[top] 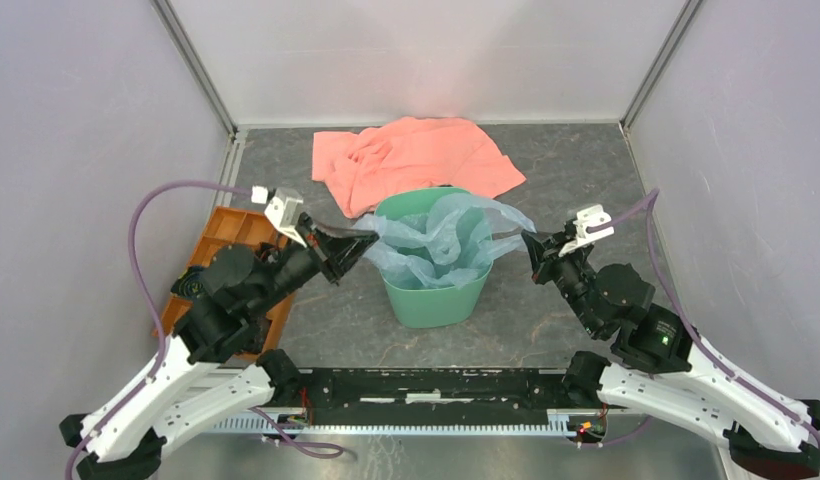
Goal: Put the trash bags into the trash bin
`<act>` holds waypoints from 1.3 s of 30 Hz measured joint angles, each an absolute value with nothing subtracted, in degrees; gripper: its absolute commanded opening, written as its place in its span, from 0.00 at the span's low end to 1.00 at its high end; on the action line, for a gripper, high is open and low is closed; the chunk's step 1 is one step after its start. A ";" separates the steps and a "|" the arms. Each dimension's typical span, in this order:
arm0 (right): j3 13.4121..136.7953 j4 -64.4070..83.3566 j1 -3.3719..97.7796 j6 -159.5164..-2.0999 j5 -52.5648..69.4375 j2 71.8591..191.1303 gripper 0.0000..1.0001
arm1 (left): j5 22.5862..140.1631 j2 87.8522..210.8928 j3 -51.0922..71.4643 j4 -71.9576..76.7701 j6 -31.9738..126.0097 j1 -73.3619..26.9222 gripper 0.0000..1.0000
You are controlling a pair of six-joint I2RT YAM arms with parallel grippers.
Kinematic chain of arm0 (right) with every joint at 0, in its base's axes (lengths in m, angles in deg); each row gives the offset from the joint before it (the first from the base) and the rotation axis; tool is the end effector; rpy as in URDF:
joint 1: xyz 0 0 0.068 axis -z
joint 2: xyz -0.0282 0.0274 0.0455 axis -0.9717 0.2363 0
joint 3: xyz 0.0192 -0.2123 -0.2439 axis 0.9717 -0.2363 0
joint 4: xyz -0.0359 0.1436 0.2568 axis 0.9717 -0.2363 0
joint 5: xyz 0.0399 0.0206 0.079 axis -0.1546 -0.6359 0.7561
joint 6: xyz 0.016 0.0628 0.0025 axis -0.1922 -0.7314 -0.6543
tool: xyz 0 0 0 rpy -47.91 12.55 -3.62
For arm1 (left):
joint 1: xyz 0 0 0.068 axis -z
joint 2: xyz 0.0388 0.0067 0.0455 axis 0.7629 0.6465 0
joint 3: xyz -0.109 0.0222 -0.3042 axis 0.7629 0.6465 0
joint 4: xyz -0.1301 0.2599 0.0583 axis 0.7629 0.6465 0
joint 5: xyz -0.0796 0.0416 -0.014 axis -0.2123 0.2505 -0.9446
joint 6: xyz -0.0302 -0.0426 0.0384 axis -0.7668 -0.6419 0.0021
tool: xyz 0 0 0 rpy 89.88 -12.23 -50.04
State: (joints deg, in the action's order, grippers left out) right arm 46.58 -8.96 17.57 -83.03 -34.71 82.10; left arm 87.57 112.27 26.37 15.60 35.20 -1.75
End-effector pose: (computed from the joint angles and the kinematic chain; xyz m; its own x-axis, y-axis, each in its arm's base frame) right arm 0.0882 0.0886 0.4054 -0.0944 0.0910 -0.9914 -0.3854 0.9148 0.1207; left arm 0.0963 -0.1094 0.4668 -0.2338 -0.3334 -0.9133 0.7338 0.5557 -0.3907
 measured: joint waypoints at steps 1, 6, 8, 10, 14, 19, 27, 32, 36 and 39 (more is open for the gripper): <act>46.45 -8.96 17.57 -83.51 -35.00 81.64 0.02 | 87.81 110.06 28.93 15.93 34.09 -1.75 0.02; 46.39 -9.59 17.57 -85.61 -34.69 82.14 0.05 | 91.33 103.97 34.72 20.74 30.39 -1.75 0.02; 46.39 -10.55 17.57 -86.70 -33.95 82.53 0.05 | 93.56 102.04 34.94 23.23 29.23 -1.73 0.02; 46.39 -11.75 17.57 -87.80 -33.29 82.73 0.06 | 96.31 99.86 34.89 25.13 28.29 -1.75 0.02; 46.39 -14.55 17.57 -89.22 -33.62 82.58 0.07 | 101.73 97.41 34.11 29.66 26.72 -1.75 0.02; 46.39 -20.78 17.57 -90.40 -38.14 82.49 0.07 | 106.39 94.35 37.28 35.38 21.60 -1.75 0.02; 37.47 -18.11 17.57 -92.01 -43.85 78.07 0.11 | 107.90 90.48 47.00 38.77 13.50 -1.75 0.02; 25.16 -6.95 17.57 -94.88 -38.67 74.86 0.11 | 104.92 93.85 53.97 31.54 11.53 -1.75 0.02; 22.76 -2.62 17.57 -96.28 -36.63 76.08 0.16 | 104.07 100.91 56.66 25.18 11.33 -1.75 0.02; 23.00 -1.83 17.57 -95.91 -37.01 77.37 0.17 | 104.42 106.43 56.68 20.74 11.35 -1.75 0.02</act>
State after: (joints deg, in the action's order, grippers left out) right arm 23.00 -1.83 17.57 -95.91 -37.01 77.37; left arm 104.42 106.43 56.68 20.74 11.35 -1.75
